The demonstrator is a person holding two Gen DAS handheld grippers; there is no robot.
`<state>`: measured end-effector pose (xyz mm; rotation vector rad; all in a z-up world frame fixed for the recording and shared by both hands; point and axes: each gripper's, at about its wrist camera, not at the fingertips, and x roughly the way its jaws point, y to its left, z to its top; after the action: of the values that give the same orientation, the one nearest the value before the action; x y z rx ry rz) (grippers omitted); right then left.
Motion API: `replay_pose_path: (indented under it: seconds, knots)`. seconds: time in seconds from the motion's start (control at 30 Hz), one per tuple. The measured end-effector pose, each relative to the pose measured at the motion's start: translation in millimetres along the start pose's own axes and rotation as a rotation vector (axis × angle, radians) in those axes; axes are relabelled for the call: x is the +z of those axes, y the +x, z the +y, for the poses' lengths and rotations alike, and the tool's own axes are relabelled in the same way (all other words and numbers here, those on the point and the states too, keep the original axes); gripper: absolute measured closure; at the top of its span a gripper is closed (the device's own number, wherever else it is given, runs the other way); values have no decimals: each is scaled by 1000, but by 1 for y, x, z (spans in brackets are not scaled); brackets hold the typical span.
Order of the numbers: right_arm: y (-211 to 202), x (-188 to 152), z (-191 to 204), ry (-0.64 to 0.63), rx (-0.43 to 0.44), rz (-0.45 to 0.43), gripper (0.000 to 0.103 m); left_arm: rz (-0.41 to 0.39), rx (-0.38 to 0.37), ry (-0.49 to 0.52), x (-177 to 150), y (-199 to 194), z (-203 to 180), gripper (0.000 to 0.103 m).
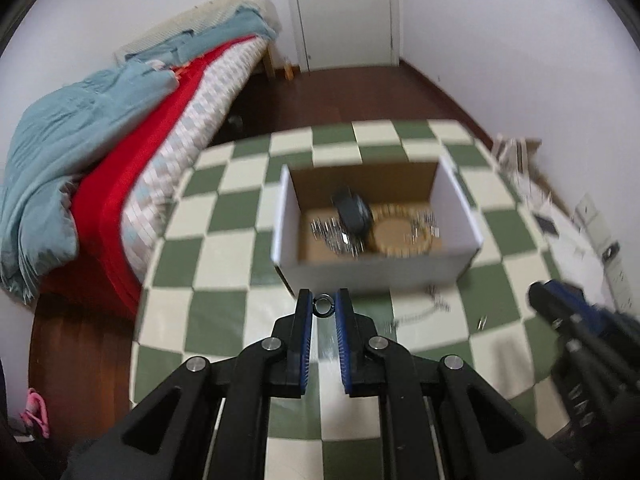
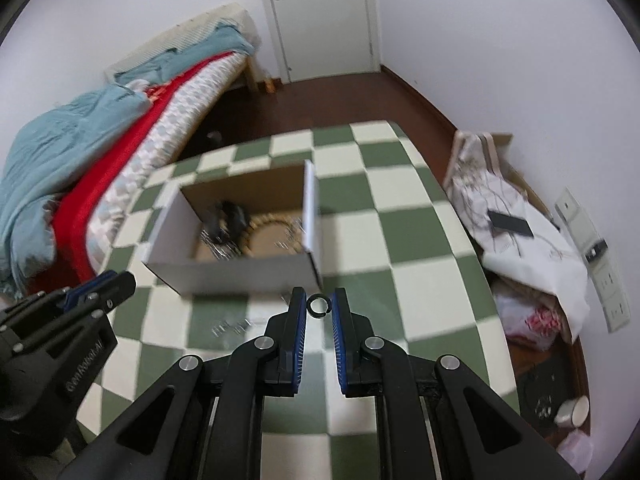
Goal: Organize jewelry
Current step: 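Lower the black ring into the white box and open the right tool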
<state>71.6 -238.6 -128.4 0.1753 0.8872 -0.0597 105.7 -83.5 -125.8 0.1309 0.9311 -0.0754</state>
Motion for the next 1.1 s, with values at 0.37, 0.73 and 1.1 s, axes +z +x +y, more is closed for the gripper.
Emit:
replay_pose_path:
  seconds: [0.37,0.73,1.1]
  knots:
    - [33,68,32,-34,48,-45,89,-77,7,-46,62,5,26,94]
    - [96,99,51,-86,54,22,89,-23,-9,-65,100,56,40,94]
    - [112,98,43,-66,66,90,84,10,-61,-107,107,65,44,85]
